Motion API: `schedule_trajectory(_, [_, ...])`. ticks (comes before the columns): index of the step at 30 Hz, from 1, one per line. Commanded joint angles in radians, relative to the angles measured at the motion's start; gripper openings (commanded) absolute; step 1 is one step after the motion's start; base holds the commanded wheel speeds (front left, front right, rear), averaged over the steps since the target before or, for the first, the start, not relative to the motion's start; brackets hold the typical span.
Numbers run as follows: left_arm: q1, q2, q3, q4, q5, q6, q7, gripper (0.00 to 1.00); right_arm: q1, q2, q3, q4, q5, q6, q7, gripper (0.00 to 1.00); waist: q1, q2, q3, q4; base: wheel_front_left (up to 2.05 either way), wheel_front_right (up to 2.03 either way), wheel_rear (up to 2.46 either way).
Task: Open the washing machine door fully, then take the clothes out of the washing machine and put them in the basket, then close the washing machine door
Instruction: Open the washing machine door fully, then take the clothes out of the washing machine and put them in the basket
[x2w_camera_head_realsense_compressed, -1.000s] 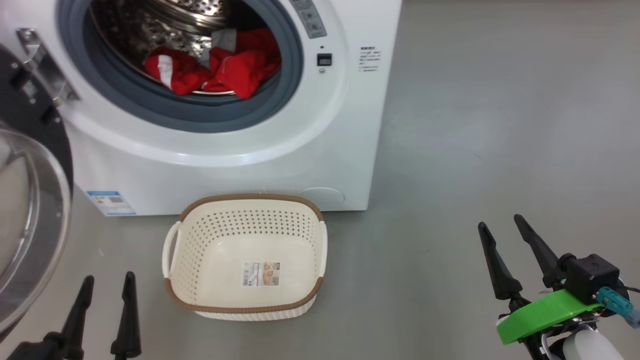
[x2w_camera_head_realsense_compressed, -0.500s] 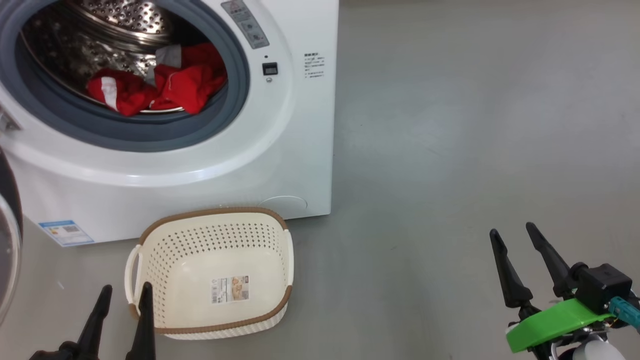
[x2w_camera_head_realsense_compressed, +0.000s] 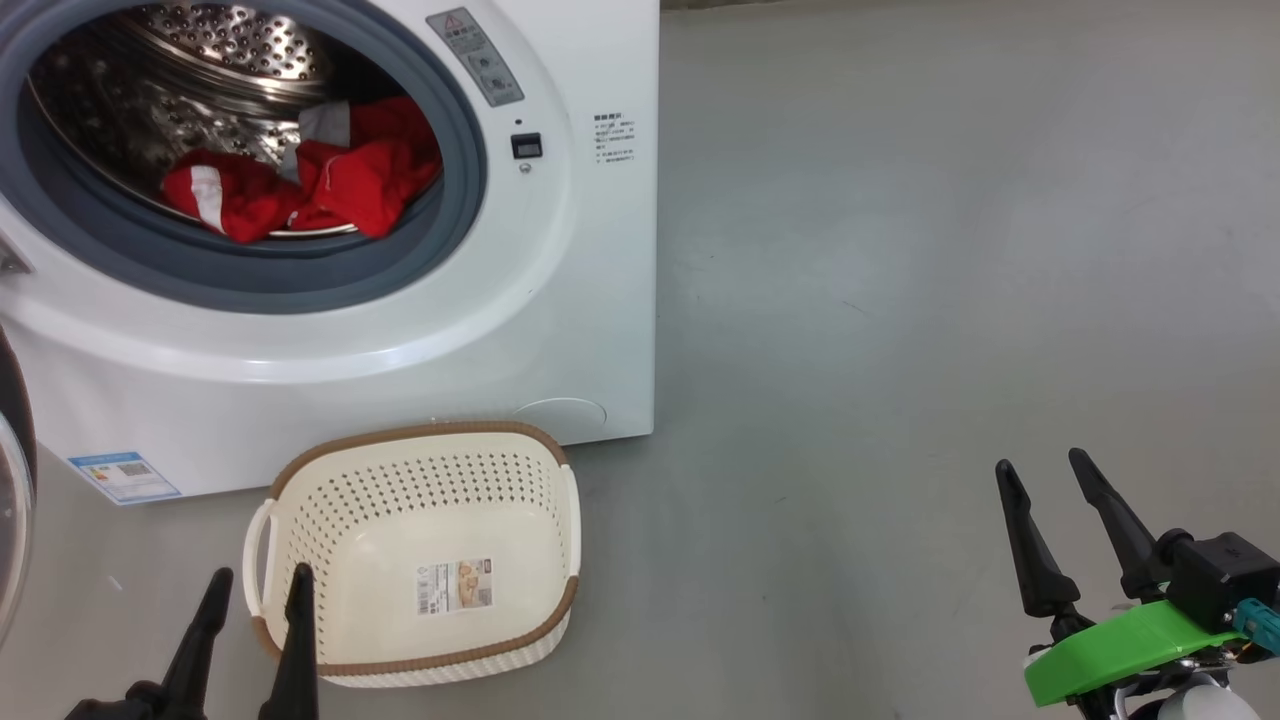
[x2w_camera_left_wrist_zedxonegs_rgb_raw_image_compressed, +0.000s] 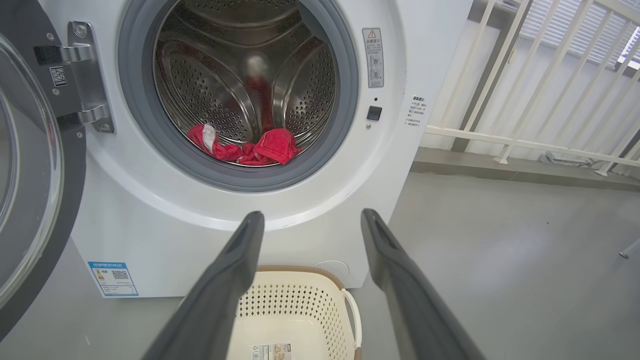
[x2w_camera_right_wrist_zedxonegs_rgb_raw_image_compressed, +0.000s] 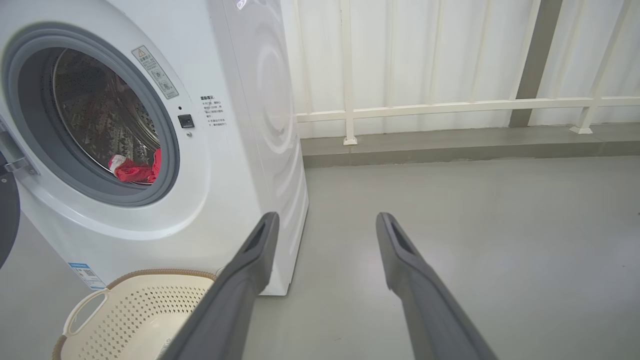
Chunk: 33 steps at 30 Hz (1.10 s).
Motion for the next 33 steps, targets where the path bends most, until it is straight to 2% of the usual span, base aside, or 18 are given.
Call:
schedule_trajectory(1, [-0.008, 0.022, 0.033, -0.032, -0.005, 0.001, -0.005, 1.00, -0.007, -0.011, 0.017, -0.030, -0.009, 0.006, -0.009, 1.00, 0.0000, 0.0000, 0.001, 0.003, 0.00, 0.00, 0.00])
schedule_trajectory(20, [-0.024, 0.030, 0.035, -0.039, -0.004, 0.001, -0.005, 1.00, -0.017, -0.008, 0.019, -0.033, -0.014, 0.006, -0.009, 1.00, 0.0000, 0.0000, 0.012, 0.019, 0.03, -0.03, 0.00])
schedule_trajectory(33, [-0.035, 0.041, 0.036, -0.036, -0.019, 0.001, -0.005, 1.00, -0.021, -0.005, 0.025, -0.031, -0.011, 0.006, -0.009, 1.00, 0.0000, 0.0000, 0.017, 0.020, 0.87, -0.87, 0.00])
